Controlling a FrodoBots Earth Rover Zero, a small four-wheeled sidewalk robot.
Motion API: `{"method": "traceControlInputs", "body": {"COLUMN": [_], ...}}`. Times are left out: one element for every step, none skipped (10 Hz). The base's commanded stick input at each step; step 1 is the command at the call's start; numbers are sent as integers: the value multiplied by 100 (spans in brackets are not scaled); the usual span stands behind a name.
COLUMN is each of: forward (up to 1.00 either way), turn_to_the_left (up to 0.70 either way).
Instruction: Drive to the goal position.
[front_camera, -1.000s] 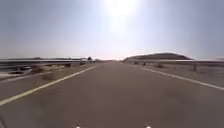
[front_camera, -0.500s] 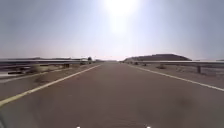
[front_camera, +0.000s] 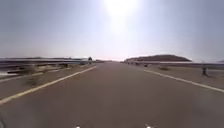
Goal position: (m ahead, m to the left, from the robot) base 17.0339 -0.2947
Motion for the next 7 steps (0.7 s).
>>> {"method": "traceControlInputs", "body": {"forward": [70,70,70,70,70,70,70], "turn_to_the_left": [0,0,0,0,0,0,0]}}
